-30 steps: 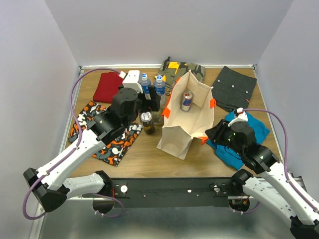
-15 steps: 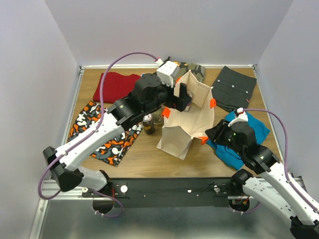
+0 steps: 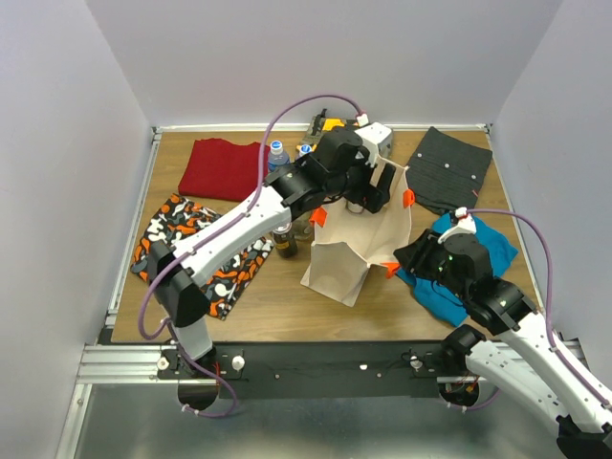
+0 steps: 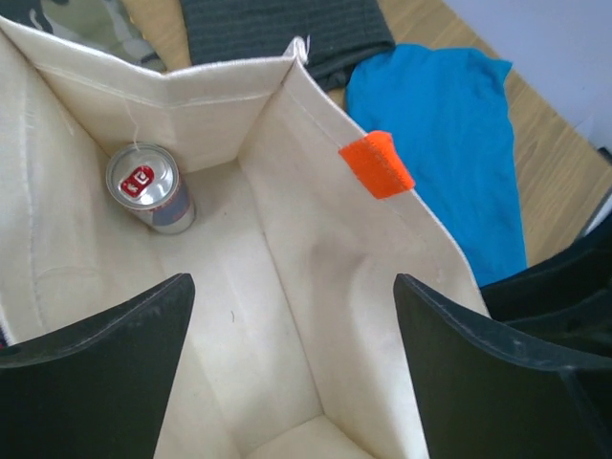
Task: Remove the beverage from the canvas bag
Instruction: Place the drink at the center of the board, then take out the drink from the canvas bag, then place the drink at the center of the board.
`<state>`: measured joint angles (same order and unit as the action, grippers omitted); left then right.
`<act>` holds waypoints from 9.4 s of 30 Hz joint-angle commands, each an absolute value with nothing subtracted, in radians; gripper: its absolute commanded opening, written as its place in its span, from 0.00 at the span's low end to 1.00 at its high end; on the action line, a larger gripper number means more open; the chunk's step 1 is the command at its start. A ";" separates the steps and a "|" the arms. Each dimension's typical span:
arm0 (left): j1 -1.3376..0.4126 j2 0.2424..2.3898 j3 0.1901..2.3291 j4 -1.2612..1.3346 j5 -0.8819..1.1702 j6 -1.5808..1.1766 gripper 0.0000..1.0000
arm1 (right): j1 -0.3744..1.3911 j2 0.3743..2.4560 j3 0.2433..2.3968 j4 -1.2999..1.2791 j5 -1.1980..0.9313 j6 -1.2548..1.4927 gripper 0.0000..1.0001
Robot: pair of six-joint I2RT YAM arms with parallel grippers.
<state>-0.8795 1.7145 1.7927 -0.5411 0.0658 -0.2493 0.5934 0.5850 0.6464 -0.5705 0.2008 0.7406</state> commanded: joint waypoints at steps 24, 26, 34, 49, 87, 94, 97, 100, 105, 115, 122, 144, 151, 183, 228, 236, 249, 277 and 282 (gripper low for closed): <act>-0.864 1.997 1.825 -0.462 -0.248 -0.294 0.85 | 0.589 0.560 0.621 -0.584 0.199 0.730 0.50; -0.861 2.020 1.838 -0.454 -0.262 -0.313 0.86 | 0.589 0.560 0.620 -0.584 0.199 0.730 0.50; -0.861 2.075 1.859 -0.394 -0.370 -0.425 0.86 | 0.589 0.558 0.620 -0.583 0.201 0.730 0.50; -0.871 2.123 1.827 -0.286 -0.578 -0.529 0.84 | 0.589 0.561 0.618 -0.581 0.196 0.729 0.50; -0.896 2.221 1.839 -0.176 -0.738 -0.548 0.68 | 0.589 0.575 0.621 -0.580 0.190 0.724 0.50; -0.896 2.227 1.850 -0.189 -0.719 -0.538 0.59 | 0.589 0.575 0.620 -0.581 0.192 0.724 0.50; -0.896 2.232 1.853 -0.203 -0.704 -0.538 0.53 | 0.589 0.575 0.620 -0.581 0.190 0.724 0.50; -0.896 2.233 1.852 -0.212 -0.690 -0.540 0.35 | 0.588 0.575 0.620 -0.581 0.190 0.724 0.50; -0.896 2.223 1.838 -0.207 -0.677 -0.534 0.14 | 0.589 0.574 0.620 -0.580 0.190 0.724 0.50; -0.913 2.154 1.798 -0.225 -0.658 -0.502 0.00 | 0.589 0.568 0.618 -0.581 0.193 0.724 0.50; -0.917 2.053 1.740 -0.207 -0.607 -0.485 0.00 | 0.589 0.565 0.618 -0.580 0.193 0.724 0.50; -0.919 1.922 1.712 -0.219 -0.506 -0.453 0.00 | 0.589 0.560 0.620 -0.580 0.189 0.723 0.50; -0.922 1.862 1.666 -0.175 -0.471 -0.428 0.00 | 0.589 0.558 0.618 -0.578 0.192 0.724 0.50; -0.927 1.623 1.706 -0.287 -0.153 -0.258 0.00 | 0.589 0.557 0.620 -0.580 0.192 0.726 0.50; -0.927 1.258 1.733 -0.563 -0.196 -0.255 0.00 | 0.589 0.597 0.624 -0.584 0.192 0.726 0.50; -0.927 1.174 1.687 -0.584 -0.255 -0.238 0.00 | 0.589 0.609 0.627 -0.586 0.193 0.726 0.50; -0.927 1.020 1.536 -0.670 -0.298 -0.271 0.00 | 0.589 0.617 0.626 -0.588 0.199 0.729 0.50; -0.927 0.973 1.117 -0.562 -0.301 -0.414 0.00 | 0.589 0.626 0.626 -0.586 0.198 0.729 0.50; -0.928 0.989 1.057 -0.489 -0.285 -0.420 0.00 | 0.588 0.630 0.624 -0.584 0.196 0.727 0.50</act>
<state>-0.9188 0.9855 1.0801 -0.6384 -0.2802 -0.3950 0.5934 0.6228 0.6361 -0.5694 0.1936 0.7338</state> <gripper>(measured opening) 0.621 0.502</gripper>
